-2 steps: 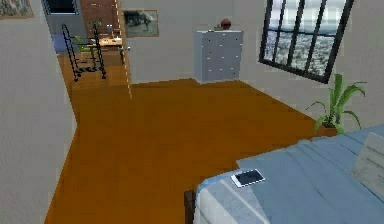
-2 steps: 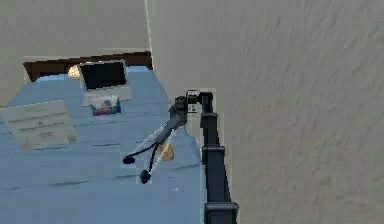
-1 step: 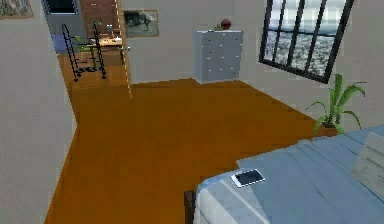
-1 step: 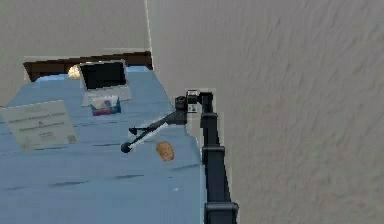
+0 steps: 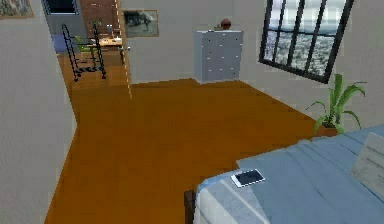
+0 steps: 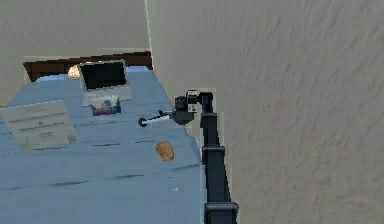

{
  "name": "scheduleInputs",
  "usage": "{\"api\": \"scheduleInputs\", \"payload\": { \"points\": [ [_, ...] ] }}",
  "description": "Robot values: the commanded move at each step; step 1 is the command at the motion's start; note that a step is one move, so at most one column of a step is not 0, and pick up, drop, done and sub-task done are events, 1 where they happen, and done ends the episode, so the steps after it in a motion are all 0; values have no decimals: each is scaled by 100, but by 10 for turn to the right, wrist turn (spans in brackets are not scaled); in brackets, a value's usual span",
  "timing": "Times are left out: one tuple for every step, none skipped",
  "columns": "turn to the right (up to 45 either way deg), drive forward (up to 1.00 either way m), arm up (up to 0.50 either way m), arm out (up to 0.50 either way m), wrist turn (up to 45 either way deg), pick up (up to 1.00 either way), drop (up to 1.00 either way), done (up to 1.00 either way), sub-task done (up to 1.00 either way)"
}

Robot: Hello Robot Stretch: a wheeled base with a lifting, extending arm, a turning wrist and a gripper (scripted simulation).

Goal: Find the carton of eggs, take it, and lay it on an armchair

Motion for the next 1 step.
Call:
{"api": "scheduleInputs", "payload": {
  "points": [
    [0,0,0,0,60,0,0,0,0]
  ]
}}
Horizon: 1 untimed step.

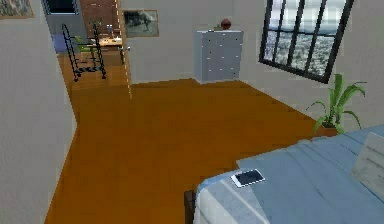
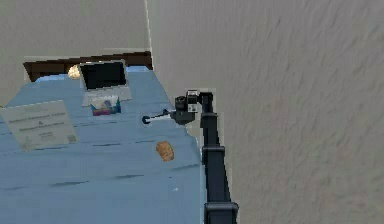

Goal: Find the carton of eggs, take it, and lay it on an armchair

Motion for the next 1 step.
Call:
{"api": "scheduleInputs", "payload": {
  "points": [
    [0,0,-30,0,0,0,0,0,0]
  ]
}}
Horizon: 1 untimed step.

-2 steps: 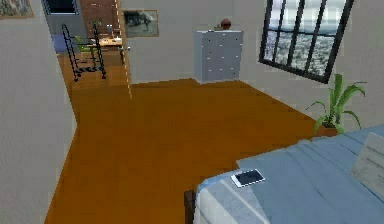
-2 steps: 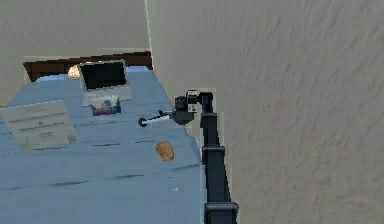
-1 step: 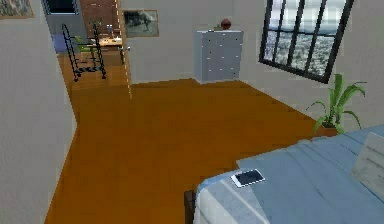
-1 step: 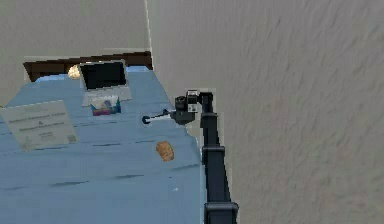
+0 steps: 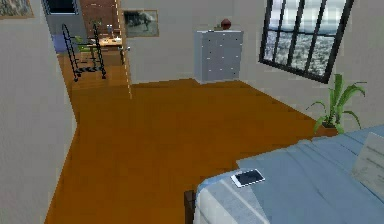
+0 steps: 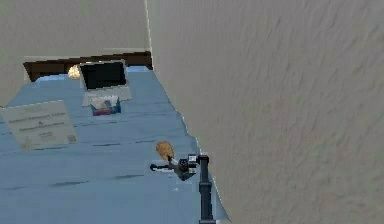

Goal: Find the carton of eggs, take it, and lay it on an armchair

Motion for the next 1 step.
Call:
{"api": "scheduleInputs", "payload": {
  "points": [
    [0,0,0,0,0,100,0,0,0]
  ]
}}
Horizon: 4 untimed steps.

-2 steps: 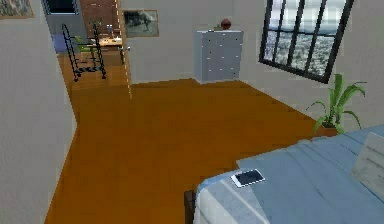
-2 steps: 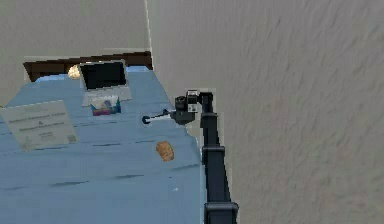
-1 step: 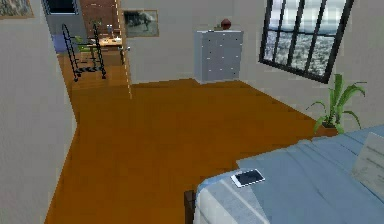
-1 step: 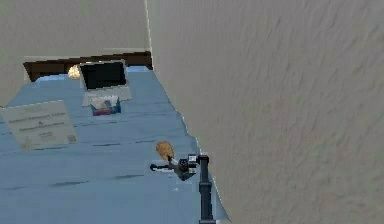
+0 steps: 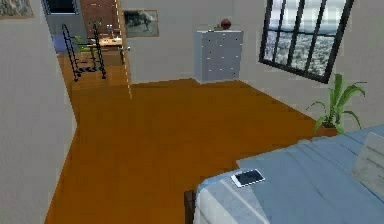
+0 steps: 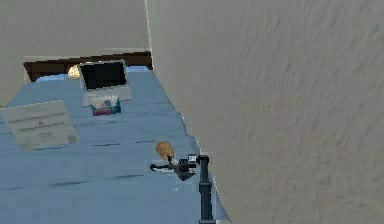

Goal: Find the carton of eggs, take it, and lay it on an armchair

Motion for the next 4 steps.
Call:
{"api": "scheduleInputs", "payload": {
  "points": [
    [0,0,10,0,0,0,0,0,0],
    [0,0,38,0,0,0,0,0,0],
    [0,0,0,0,-450,0,0,0,0],
    [0,0,0,0,-450,0,0,0,0]
  ]
}}
